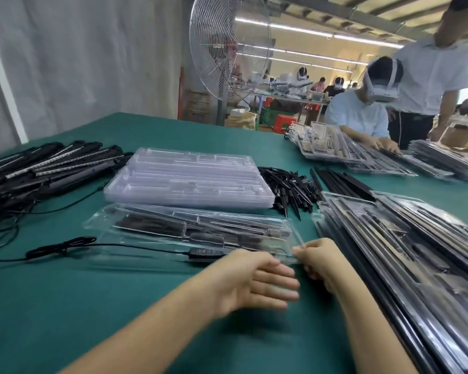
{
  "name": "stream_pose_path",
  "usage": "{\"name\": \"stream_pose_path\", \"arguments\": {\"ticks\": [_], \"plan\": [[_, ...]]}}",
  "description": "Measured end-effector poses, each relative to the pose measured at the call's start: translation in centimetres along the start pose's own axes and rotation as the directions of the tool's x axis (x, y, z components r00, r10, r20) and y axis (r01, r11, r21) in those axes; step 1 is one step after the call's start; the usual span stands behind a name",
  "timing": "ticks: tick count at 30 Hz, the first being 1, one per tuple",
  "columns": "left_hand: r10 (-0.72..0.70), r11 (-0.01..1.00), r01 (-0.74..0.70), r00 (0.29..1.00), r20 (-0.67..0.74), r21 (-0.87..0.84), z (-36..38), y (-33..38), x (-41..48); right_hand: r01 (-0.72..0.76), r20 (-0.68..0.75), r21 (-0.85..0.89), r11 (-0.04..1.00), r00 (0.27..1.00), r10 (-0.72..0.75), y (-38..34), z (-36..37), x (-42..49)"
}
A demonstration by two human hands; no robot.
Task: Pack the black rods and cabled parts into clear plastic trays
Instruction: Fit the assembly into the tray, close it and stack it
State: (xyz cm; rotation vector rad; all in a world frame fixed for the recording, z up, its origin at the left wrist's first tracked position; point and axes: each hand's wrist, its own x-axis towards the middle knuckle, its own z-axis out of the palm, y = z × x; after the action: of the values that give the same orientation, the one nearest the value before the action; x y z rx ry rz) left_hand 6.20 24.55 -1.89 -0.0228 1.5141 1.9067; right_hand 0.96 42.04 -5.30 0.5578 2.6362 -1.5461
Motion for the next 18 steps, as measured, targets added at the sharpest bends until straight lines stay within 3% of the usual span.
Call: {"name": "stream_pose_path", "arguments": {"ticks": [2, 3, 4, 5, 6, 7, 8, 9, 11, 15, 18], "plan": [[0.281, 0.913, -0.234, 0.955, -0.098, 0.335, -2.5, 1.2, -1.7, 0.022, -0.032, -0.087, 0.996, 0.999, -0.025, 0.2, 0.0, 0.1], [0.469, 0.775, -0.313, 0.867, -0.167, 0.549, -4.1, 1.9, -2.0, 0.032, -0.039, -0.137, 0.990, 0.999, -0.037, 0.3, 0.0, 0.1], [0.650, 0.565, -0.301, 0.736, -0.190, 0.768, -6.0, 2.6, -2.2, 0.043, -0.040, -0.192, 0.981, 0.998, -0.051, 0.4, 0.0, 0.1], [0.755, 0.323, -0.189, 0.642, -0.132, 0.927, -7.8, 3.2, -2.2, 0.057, -0.039, -0.246, 0.968, 0.997, -0.069, 0.4, 0.1, 0.0], [0.776, 0.113, -0.060, 0.629, -0.050, 0.992, -9.6, 3.5, -2.1, 0.073, -0.041, -0.295, 0.953, 0.995, -0.089, 0.4, 0.1, -0.1], [0.724, -0.027, 0.045, 0.690, -0.012, 0.999, -11.5, 3.6, -1.7, 0.082, -0.048, -0.333, 0.939, 0.993, -0.104, 0.3, 0.0, -0.3], [0.635, -0.101, 0.128, 0.771, -0.035, 0.987, -13.1, 3.3, -1.3, 0.080, -0.058, -0.364, 0.928, 0.992, -0.108, 0.2, -0.1, -0.4], [0.546, -0.140, 0.193, 0.833, -0.087, 0.971, -14.2, 2.7, -0.9, 0.072, -0.070, -0.399, 0.914, 0.992, -0.108, 0.1, -0.1, -0.6], [0.442, -0.177, 0.248, 0.885, -0.148, 0.952, -15.6, 0.9, -0.3, 0.043, -0.099, -0.486, 0.873, 0.990, -0.104, -0.2, -0.2, -0.9], [0.483, -0.175, 0.271, 0.862, -0.157, 0.947, -16.1, -0.8, 0.2, 0.053, -0.137, -0.641, 0.766, 0.974, -0.182, -0.8, 0.2, -1.8], [0.464, -0.147, 0.260, 0.870, -0.166, 0.954, -16.0, -0.7, 0.2, 0.239, -0.128, -0.630, 0.739, 0.907, -0.402, -1.0, 0.9, -2.0]]}}
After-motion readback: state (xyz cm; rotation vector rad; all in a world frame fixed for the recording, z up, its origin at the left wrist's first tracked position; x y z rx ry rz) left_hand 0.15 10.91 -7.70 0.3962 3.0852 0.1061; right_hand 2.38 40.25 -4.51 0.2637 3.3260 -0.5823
